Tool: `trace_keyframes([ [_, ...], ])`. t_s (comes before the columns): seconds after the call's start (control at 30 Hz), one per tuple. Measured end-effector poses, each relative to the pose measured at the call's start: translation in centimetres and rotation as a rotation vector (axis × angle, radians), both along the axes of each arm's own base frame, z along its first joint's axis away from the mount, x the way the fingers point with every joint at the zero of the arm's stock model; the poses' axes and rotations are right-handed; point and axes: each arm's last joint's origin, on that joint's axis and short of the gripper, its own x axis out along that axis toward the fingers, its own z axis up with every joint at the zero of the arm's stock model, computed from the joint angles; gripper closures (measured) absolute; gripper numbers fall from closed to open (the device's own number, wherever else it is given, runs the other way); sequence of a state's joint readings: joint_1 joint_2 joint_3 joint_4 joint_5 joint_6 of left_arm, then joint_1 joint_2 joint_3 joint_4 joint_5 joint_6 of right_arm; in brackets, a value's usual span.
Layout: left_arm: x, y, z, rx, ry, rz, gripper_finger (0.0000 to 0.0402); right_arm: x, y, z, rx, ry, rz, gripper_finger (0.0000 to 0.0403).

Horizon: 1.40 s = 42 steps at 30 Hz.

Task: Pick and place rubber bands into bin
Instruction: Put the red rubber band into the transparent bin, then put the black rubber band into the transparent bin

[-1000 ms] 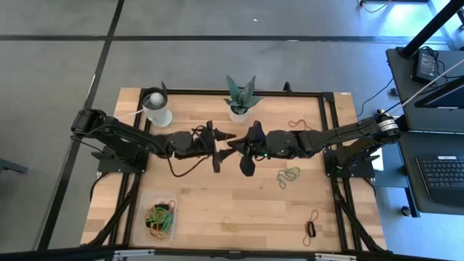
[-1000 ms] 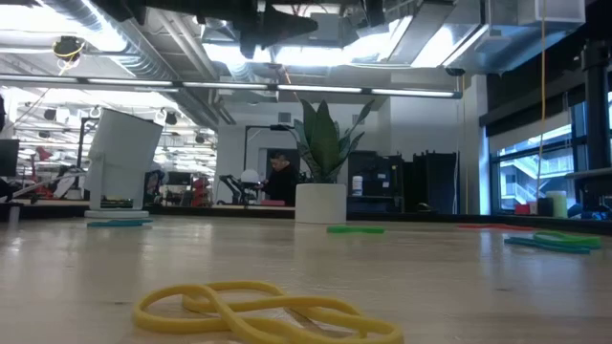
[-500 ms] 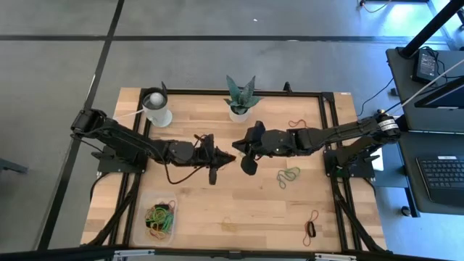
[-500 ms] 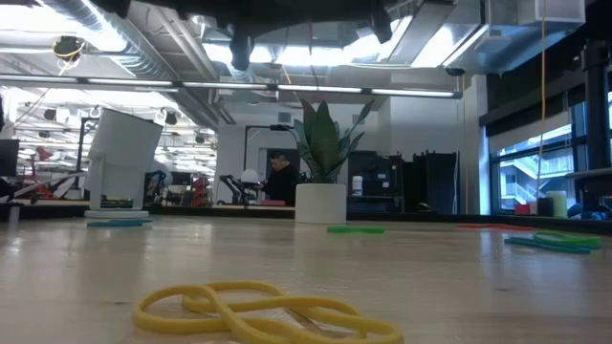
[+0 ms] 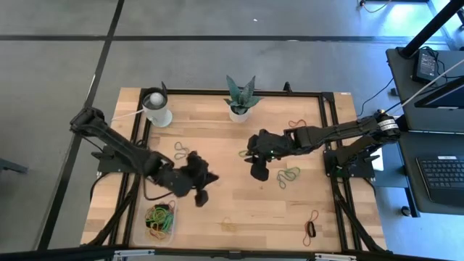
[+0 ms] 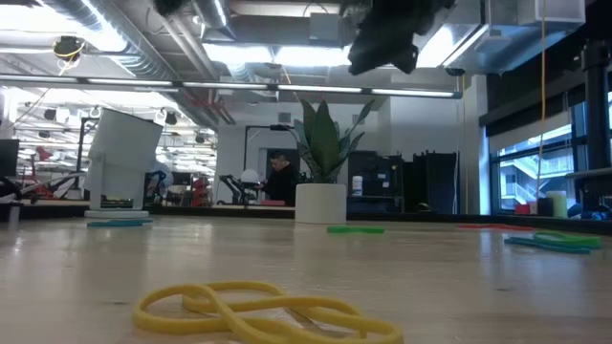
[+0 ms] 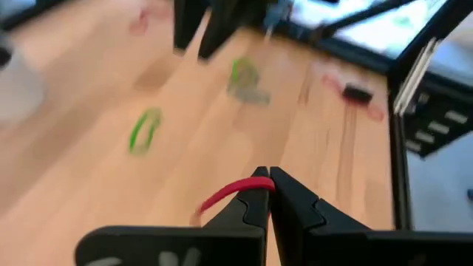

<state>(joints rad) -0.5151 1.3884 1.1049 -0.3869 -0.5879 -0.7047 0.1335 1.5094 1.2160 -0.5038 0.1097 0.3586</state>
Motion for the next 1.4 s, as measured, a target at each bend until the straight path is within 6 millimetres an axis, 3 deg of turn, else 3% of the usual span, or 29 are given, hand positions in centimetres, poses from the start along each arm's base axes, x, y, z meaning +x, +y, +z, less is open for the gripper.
trace_keyframes([
  [0.17,-2.7,-2.2,2.9,-0.159,0.195,0.033,0.0399,-0.1,0.3,-0.1,-0.02,0.008,0.028,0.0289],
  [0.27,-4.6,-3.7,3.2,-0.298,0.306,0.055,0.0399,-0.1,0.6,-0.1,-0.021,0.008,0.039,0.0289],
  [0.47,-8.6,-6.7,1.9,-0.567,0.486,0.234,0.0399,-0.3,1.4,-0.1,-0.021,0.009,0.064,0.0289],
  [0.7,-12.6,-10.2,-2.0,-0.659,0.669,0.384,0.0399,-1.0,3.4,-0.4,0.009,0.057,0.133,0.0289],
  [0.93,-12.3,-11.1,-5.4,-0.597,0.851,0.44,0.0392,-1.8,5.4,-0.6,0.049,0.092,0.149,0.0289],
  [1.27,-12.5,-10.9,-5.1,-0.559,0.862,0.332,0.0279,-4.7,8.6,-1.7,0.25,0.316,-0.102,0.029],
  [1.4,-12.8,-10.3,-4.4,-0.516,0.871,0.274,0.0248,-6.5,10.5,-2.0,0.298,0.377,-0.256,0.0314],
])
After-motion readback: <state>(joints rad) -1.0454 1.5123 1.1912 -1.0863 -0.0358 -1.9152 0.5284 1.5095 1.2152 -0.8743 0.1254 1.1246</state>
